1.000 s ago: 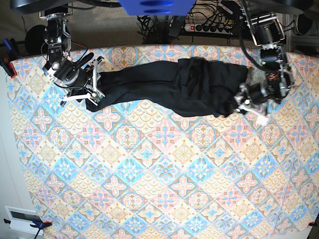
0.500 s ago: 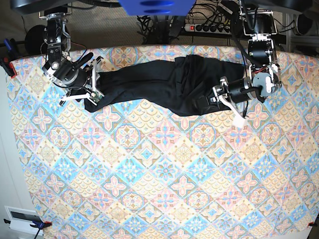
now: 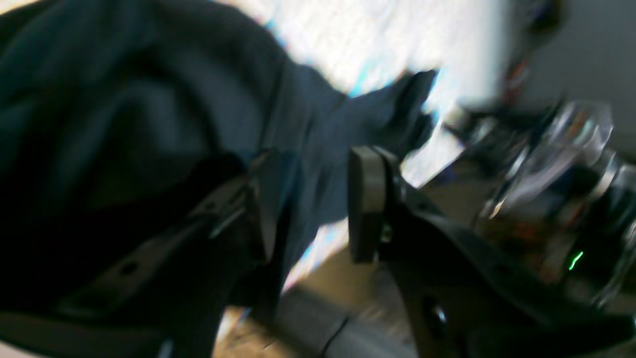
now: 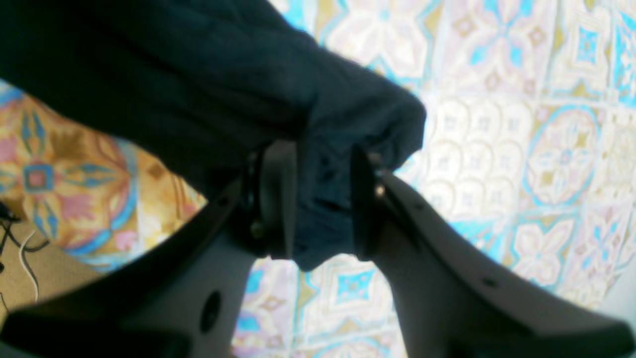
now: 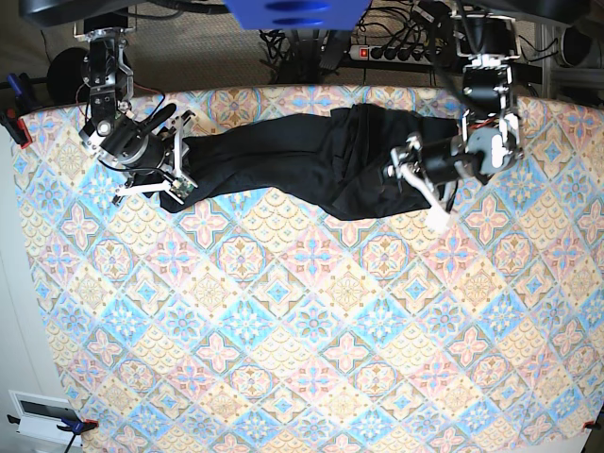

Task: Layout the t-shirt on the table in an organized manner, then fold the t-shirt properly
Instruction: 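Grasp the strip middle with the left gripper and fold it over, then lift the strip end with the right gripper toward the left gripper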

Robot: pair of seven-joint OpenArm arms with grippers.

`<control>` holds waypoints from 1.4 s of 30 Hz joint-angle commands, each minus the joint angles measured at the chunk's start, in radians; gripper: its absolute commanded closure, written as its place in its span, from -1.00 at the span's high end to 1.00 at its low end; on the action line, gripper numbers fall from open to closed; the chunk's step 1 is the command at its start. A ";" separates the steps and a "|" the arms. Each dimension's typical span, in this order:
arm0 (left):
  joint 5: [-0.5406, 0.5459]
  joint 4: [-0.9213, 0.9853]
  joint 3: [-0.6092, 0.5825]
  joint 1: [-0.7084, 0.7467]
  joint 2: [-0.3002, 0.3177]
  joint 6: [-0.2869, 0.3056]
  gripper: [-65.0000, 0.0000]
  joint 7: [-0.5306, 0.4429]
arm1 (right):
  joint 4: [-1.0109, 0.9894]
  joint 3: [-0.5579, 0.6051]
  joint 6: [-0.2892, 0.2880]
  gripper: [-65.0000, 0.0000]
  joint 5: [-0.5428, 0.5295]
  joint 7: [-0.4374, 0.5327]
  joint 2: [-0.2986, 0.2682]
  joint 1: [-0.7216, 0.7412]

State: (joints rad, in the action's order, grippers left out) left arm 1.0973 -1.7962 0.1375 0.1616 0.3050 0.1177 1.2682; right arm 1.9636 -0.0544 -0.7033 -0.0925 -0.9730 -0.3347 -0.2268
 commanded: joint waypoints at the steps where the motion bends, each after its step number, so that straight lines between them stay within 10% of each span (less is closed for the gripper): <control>1: 0.010 -0.035 0.001 0.008 0.023 0.000 -0.36 -0.006 | 0.020 -0.006 0.005 -0.46 -0.005 0.013 -0.011 0.010; 11: -0.257 0.128 -0.155 -0.092 0.026 -0.002 -0.36 -0.017 | 0.016 -0.002 0.005 -0.46 -0.005 0.013 -0.002 0.013; 17: -0.336 0.249 -0.178 -0.136 0.012 -0.003 -0.36 -0.181 | 0.018 -0.002 0.005 -0.46 -0.005 0.013 0.007 0.010; 31: -0.260 0.078 0.038 -0.050 -0.037 0.000 -0.36 -0.186 | 0.006 -0.032 0.005 -0.45 -0.008 0.010 0.012 0.014; 42: -0.082 -0.027 0.135 0.039 -0.030 0.000 -0.36 -0.130 | -0.197 -0.224 0.005 -0.43 -0.140 -0.168 0.073 0.163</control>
State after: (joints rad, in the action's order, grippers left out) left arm 0.9848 -1.8027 0.2703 0.2188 0.2676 0.1059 1.1595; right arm 1.7550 -0.2756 -0.6960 -0.2321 -1.1465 -0.2543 -0.0624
